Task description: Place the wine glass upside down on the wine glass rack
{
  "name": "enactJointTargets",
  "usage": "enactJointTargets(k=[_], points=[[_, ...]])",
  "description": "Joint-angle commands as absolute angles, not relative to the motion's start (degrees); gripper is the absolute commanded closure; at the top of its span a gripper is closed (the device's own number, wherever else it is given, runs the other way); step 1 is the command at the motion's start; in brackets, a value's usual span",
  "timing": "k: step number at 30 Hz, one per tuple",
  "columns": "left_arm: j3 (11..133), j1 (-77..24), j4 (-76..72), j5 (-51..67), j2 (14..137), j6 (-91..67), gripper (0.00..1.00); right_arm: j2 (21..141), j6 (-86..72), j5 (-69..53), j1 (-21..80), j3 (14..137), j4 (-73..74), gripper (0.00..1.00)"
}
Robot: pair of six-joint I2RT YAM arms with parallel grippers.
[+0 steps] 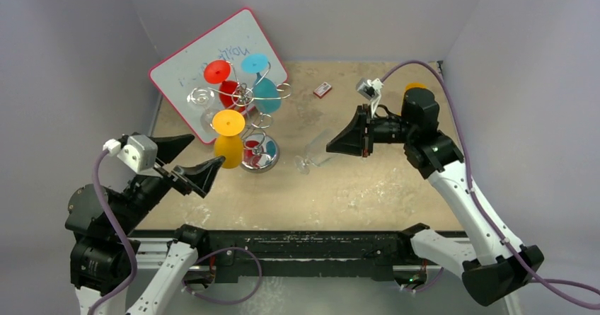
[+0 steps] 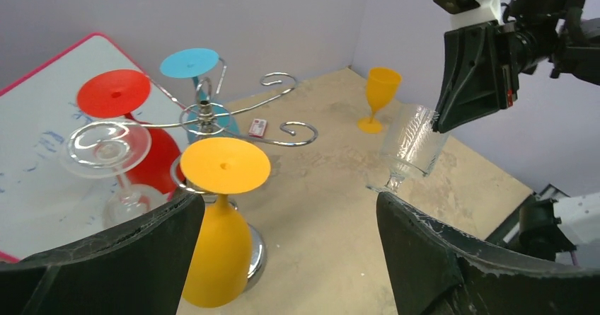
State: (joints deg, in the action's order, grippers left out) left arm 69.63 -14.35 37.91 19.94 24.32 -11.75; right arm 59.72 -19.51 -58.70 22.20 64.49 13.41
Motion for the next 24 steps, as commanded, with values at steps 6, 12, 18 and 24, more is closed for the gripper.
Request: enactJointTargets(k=[6,12,18,24], points=[[63.21,-11.09,27.56,40.28,27.18,-11.12,0.11,54.64,-41.62,-71.58,22.63,56.10,-18.03,1.00],[60.06,-10.81,24.22,45.68,27.45,-8.14,0.12,54.56,-54.24,-72.78,23.33,51.52,-32.59,1.00],[59.15,-10.81,28.35,53.60,28.22,0.76,0.11,56.48,-62.27,-70.16,26.85,51.80,-40.27,1.00],[59.32,-10.81,27.45,61.29,28.76,1.97,0.11,60.83,-74.42,-66.28,31.15,50.17,-55.00,1.00]])
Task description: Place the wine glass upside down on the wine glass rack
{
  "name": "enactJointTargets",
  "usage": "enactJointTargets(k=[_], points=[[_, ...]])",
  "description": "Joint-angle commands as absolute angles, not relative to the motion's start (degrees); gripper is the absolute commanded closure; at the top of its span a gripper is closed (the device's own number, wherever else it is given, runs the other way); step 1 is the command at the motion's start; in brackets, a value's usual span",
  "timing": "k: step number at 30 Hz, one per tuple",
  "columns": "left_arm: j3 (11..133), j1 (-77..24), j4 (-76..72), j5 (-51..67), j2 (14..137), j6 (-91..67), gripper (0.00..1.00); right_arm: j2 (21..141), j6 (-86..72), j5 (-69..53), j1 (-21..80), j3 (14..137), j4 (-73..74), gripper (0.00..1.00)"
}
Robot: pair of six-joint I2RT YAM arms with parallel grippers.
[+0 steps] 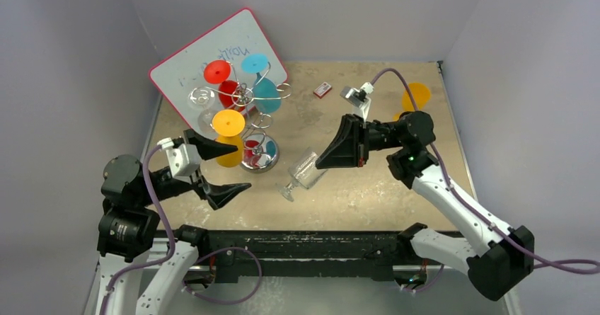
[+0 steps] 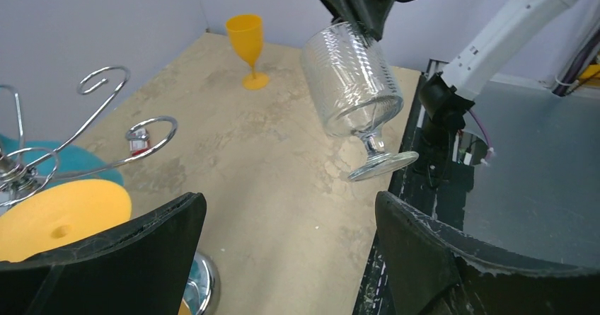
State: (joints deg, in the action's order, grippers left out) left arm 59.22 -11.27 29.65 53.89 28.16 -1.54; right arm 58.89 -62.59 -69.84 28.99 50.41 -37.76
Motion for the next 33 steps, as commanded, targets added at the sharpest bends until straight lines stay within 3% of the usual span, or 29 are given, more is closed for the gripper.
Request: enactJointTargets(k=[1,12,33], points=[[59.39,-10.85,27.54,61.94,28.79,2.22,0.11,61.72,-76.29,-65.61,31.94,49.91,-57.94,1.00],[59.69,-12.75,28.15,67.57,28.87,3.51,0.17,71.05,-80.34,-59.05,41.60,54.43,-67.92,1.00],[60.20,-14.15,28.63,71.40,28.40,3.00,0.26,75.77,-78.27,-58.97,42.86,63.97,-64.69,1.00]])
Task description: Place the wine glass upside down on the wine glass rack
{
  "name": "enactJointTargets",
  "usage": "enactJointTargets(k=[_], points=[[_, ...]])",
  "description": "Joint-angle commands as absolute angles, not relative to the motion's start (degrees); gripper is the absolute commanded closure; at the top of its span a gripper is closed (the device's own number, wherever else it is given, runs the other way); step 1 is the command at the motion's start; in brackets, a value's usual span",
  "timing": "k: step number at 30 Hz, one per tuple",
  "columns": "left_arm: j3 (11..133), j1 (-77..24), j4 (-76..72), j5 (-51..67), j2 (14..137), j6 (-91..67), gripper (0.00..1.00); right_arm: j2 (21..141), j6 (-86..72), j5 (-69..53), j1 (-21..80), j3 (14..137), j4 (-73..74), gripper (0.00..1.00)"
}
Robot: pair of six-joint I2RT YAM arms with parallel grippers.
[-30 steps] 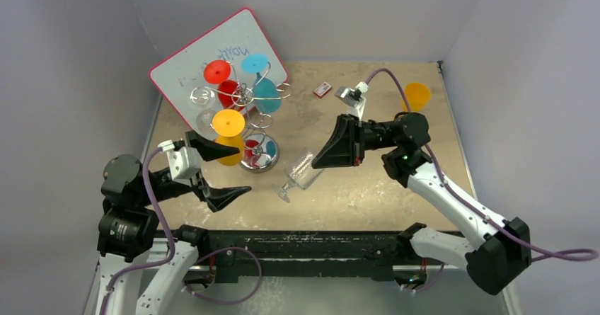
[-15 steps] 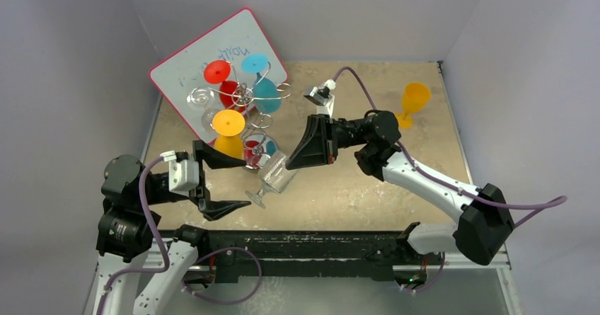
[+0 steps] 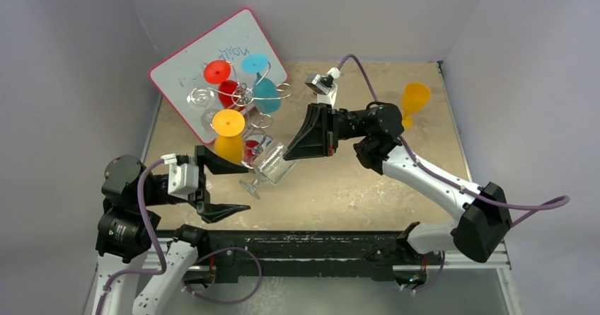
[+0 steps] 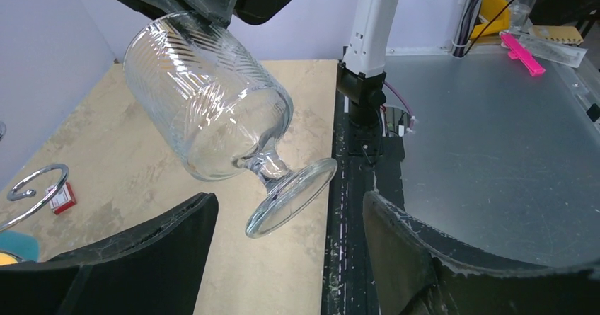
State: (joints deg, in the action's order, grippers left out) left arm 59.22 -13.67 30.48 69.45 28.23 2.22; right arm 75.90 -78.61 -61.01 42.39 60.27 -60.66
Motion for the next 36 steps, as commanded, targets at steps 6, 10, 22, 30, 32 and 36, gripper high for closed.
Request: enactJointTargets(k=[6,10,22,30,32,36], points=[[60.57,-14.22,28.99,69.72,28.39,3.42,0.62,77.26,-79.15,-59.24,43.73,64.66,-66.12,1.00],[60.36,-14.19,29.36,70.66,28.71,3.52,0.64,77.99,-80.13,-59.62,44.02,65.19,-67.69,1.00],[61.18,-14.24,28.86,72.69,29.79,3.10,0.76,78.75,-83.17,-61.29,44.04,66.80,-71.64,1.00],[62.30,-14.24,29.06,73.99,30.49,3.86,0.71,80.17,-83.52,-60.91,44.29,67.75,-70.47,1.00],[62.22,-14.24,29.05,74.30,30.59,4.01,0.70,80.48,-84.46,-60.84,44.38,68.20,-71.80,1.00],[62.31,-14.30,28.92,74.86,30.75,4.30,0.74,80.90,-84.55,-60.82,44.47,69.07,-71.57,1.00]])
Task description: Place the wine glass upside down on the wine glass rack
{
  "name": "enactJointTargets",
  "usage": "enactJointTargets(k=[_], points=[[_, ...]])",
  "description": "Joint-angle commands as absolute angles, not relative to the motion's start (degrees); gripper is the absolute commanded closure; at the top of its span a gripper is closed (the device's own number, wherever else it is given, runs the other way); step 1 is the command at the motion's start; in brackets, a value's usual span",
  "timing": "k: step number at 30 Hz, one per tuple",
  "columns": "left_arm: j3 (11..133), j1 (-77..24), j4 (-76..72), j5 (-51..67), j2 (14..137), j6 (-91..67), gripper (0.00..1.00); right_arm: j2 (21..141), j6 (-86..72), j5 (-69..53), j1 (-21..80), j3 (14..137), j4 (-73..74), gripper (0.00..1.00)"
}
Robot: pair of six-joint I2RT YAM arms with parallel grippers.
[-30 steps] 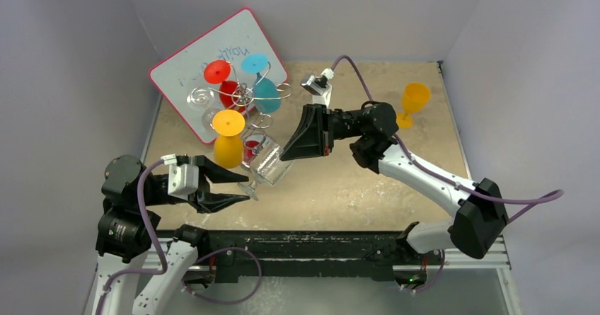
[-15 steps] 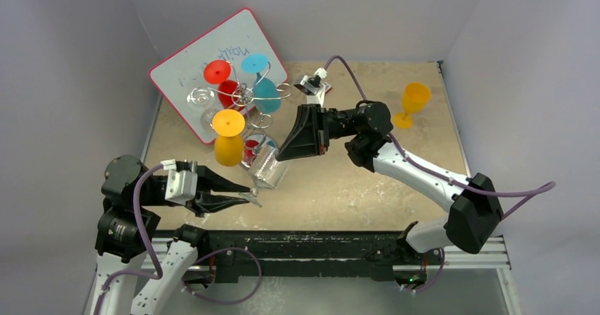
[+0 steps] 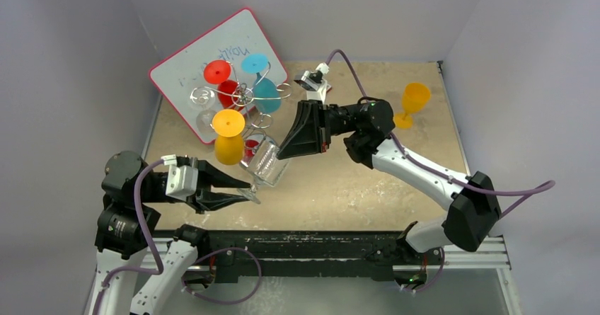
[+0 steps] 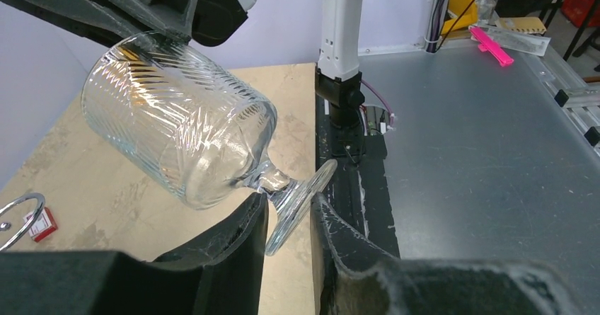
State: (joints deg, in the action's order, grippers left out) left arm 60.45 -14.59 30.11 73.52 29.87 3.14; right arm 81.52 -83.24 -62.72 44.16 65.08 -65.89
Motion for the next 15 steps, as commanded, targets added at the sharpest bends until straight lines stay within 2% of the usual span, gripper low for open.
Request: enactJointTargets(k=[1,2,5,6,9,15], points=[[62.31,-14.32,28.98,75.00,30.83,4.45,0.76,81.01,-84.62,-60.82,44.47,69.08,-71.54,1.00],[62.28,-14.35,28.96,75.16,30.91,4.47,0.79,81.10,-84.68,-60.82,44.47,69.20,-71.54,1.00],[62.44,-14.41,28.71,75.56,31.17,4.86,0.97,81.29,-84.73,-60.82,44.47,69.36,-71.57,1.00],[62.67,-14.41,28.66,75.52,31.31,5.12,1.00,81.30,-84.73,-60.70,44.48,69.30,-71.47,1.00],[63.63,-14.39,28.98,75.64,31.82,6.04,1.00,80.93,-84.73,-60.24,44.48,68.49,-71.28,0.99],[64.97,-14.45,29.45,75.95,32.28,7.16,1.00,79.33,-82.87,-59.04,44.47,66.61,-68.36,0.75]])
